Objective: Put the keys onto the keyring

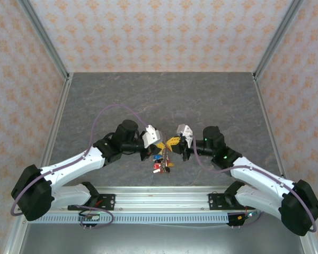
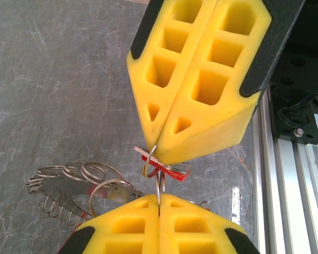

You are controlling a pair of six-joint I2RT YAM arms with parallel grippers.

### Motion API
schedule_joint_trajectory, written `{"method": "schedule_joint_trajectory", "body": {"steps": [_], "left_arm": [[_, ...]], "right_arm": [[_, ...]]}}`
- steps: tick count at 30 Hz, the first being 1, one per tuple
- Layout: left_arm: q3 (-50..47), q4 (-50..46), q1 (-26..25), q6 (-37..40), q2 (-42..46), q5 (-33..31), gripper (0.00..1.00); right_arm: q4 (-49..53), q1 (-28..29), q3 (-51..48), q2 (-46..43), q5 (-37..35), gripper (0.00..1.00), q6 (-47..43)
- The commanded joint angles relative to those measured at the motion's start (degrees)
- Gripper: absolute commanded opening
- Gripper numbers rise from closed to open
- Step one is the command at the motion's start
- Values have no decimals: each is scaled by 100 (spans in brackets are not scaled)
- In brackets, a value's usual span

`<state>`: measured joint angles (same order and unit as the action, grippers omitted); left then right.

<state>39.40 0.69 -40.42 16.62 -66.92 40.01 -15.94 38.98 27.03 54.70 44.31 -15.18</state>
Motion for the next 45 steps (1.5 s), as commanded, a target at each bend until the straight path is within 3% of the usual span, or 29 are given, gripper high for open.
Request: {"method": "schedule_joint_trajectory", "body": {"steps": [1,7,26,45], "left_arm": [[227,218,-36,109,99,-97,0],[200,217,-36,111,152,-221,0],[278,195,-35,78,104,-165,0],[279,252,-33,82,78,-195,0]], "right_arm": [[209,39,156,-366,-66,0,-179],[810,39,233,-607,-23,0,-58],[-68,49,310,98,-27,0,238],[12,92,313,223,190,0,241]]}}
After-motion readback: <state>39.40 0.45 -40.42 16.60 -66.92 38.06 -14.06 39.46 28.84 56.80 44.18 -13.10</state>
